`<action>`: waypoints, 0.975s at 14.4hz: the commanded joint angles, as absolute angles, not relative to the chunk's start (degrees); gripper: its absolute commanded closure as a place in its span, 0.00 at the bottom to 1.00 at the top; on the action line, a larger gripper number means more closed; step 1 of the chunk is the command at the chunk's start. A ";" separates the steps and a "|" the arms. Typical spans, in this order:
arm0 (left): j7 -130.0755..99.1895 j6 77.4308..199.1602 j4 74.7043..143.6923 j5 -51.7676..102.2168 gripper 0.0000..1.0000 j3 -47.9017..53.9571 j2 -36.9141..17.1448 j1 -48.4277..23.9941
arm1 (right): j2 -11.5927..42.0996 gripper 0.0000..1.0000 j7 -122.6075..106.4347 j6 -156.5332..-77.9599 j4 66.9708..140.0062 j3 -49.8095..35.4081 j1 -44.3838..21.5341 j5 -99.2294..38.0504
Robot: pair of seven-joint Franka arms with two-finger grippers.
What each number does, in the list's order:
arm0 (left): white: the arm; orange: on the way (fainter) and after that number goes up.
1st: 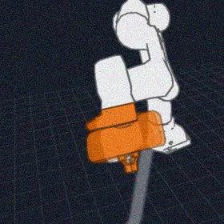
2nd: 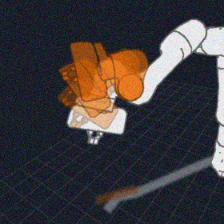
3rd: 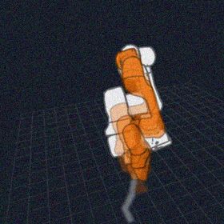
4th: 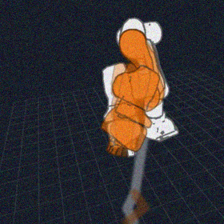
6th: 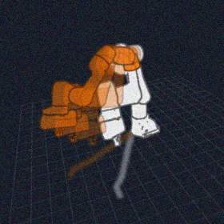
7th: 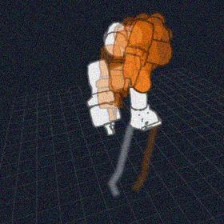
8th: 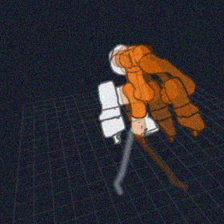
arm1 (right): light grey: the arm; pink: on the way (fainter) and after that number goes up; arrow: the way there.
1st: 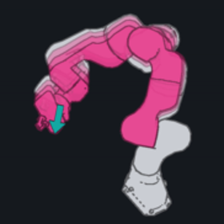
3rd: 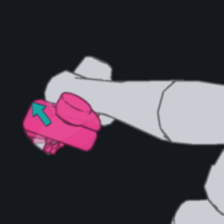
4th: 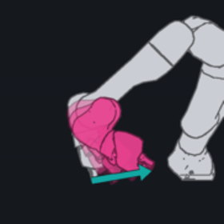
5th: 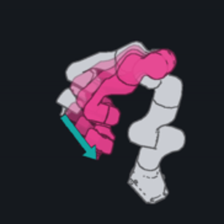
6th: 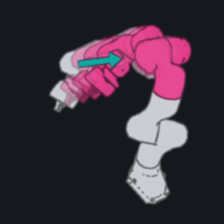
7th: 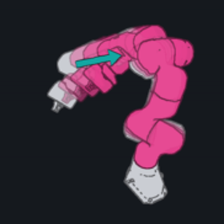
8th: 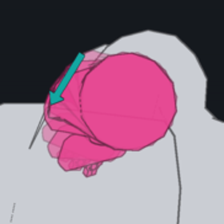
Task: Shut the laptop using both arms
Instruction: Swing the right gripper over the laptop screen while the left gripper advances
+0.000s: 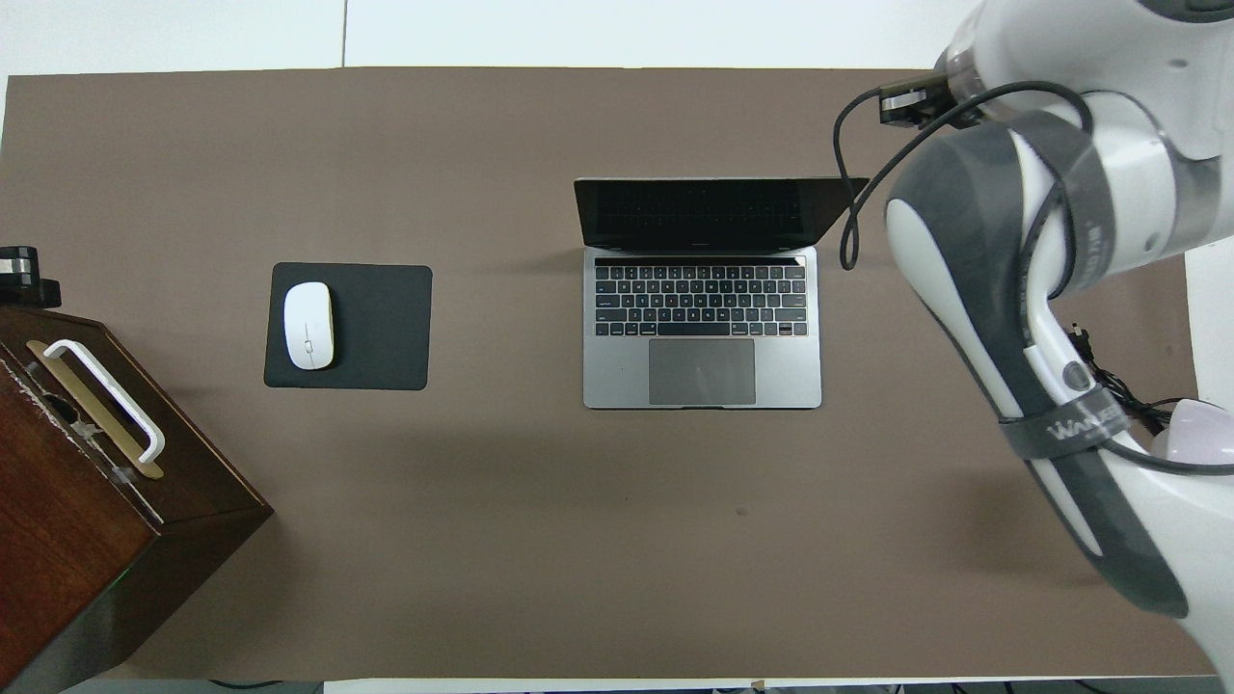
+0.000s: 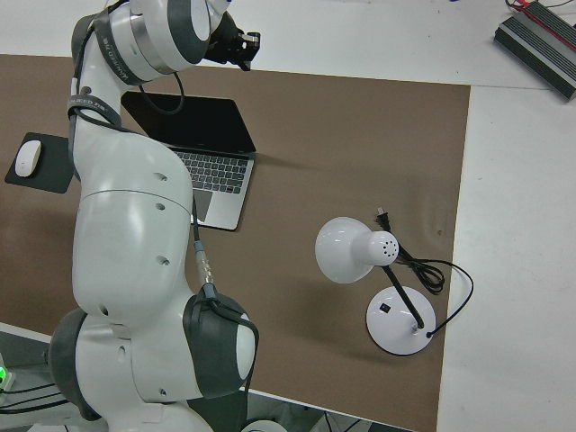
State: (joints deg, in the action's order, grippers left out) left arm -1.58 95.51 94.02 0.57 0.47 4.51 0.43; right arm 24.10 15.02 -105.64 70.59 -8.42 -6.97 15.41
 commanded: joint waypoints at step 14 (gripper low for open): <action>10.90 134.27 132.52 6.59 1.00 0.62 20.74 -17.03 | 26.19 1.00 22.78 -116.17 71.81 -8.96 -13.01 16.35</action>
State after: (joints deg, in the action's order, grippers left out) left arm 10.08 128.29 125.76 5.66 1.51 16.38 -13.48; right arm 25.30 26.07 -112.48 71.61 -8.35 -13.84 15.74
